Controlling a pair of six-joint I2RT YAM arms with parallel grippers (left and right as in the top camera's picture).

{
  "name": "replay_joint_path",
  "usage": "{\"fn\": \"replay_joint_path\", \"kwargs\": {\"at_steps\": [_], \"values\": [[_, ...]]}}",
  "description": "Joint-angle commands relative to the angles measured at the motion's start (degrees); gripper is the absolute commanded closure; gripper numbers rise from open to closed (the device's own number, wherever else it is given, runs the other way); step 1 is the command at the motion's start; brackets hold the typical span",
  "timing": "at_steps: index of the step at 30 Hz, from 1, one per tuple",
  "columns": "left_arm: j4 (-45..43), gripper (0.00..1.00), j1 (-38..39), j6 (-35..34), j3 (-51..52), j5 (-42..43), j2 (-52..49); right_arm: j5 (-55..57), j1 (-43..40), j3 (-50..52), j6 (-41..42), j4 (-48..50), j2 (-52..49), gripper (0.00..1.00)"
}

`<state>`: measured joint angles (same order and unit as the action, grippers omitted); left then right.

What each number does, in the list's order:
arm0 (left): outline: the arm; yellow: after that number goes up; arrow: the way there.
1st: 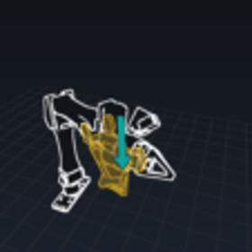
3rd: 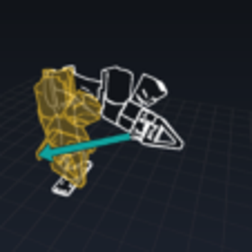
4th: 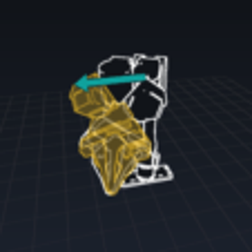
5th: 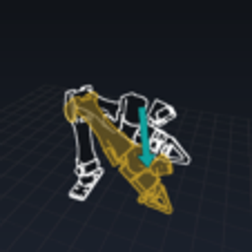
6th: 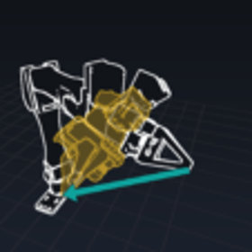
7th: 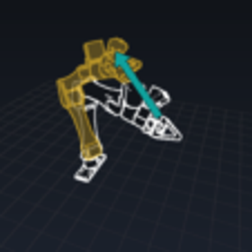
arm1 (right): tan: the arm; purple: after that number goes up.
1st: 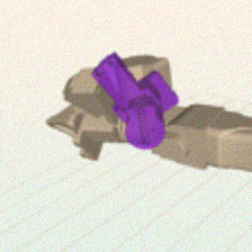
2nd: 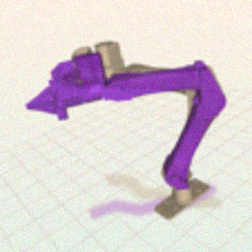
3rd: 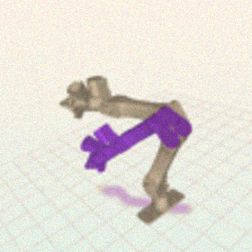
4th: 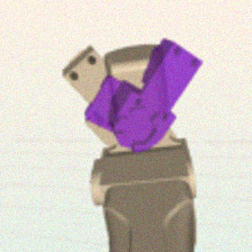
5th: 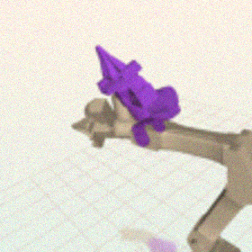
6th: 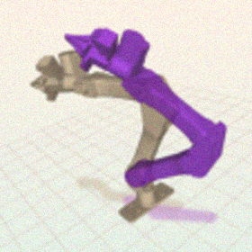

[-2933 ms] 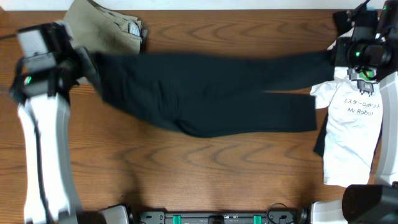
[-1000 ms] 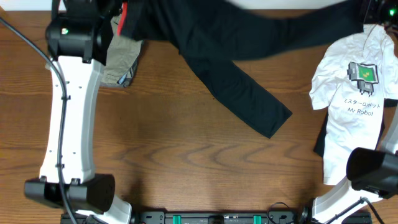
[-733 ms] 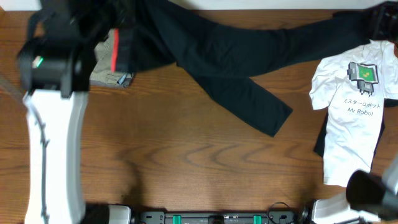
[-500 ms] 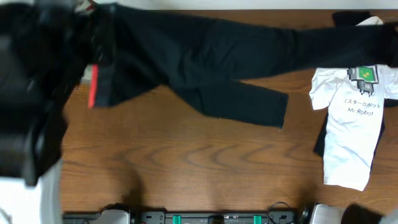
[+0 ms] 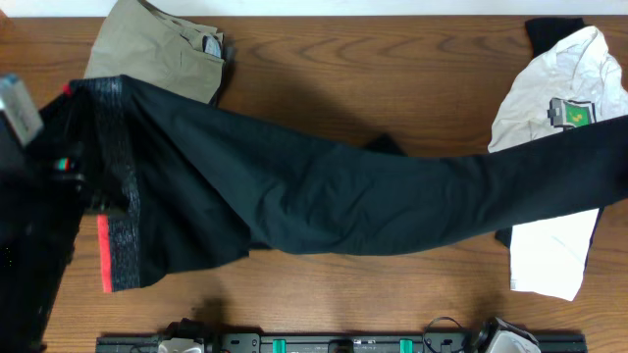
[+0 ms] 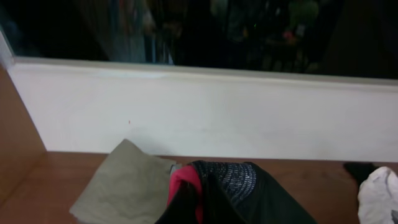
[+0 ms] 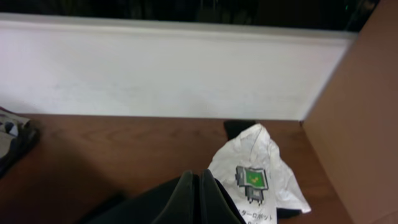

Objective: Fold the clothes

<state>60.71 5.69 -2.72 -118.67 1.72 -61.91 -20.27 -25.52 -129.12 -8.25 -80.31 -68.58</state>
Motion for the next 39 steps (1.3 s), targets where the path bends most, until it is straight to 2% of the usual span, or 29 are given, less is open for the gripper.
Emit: {"fn": "replay_joint_path", "kwargs": {"at_steps": [1,15,27,39], "values": [[-0.28,0.94,-0.2,0.79,0.04,-1.36,-5.86,1.11,-0.68,0.57,-0.83,-0.33,-5.81,0.99],[-3.32,0.94,-0.09,0.28,0.04,-0.87,-29.9,-8.96,-0.39,0.57,-6.23,4.92,-32.72,0.99],[-17.62,0.94,-0.09,-1.49,0.04,-0.87,-50.01,-10.4,2.56,0.57,-2.86,23.3,-53.57,0.99],[-27.58,0.94,0.13,-5.05,0.04,-0.87,-61.94,-7.1,5.16,0.57,1.81,39.26,-63.89,0.99]]}}
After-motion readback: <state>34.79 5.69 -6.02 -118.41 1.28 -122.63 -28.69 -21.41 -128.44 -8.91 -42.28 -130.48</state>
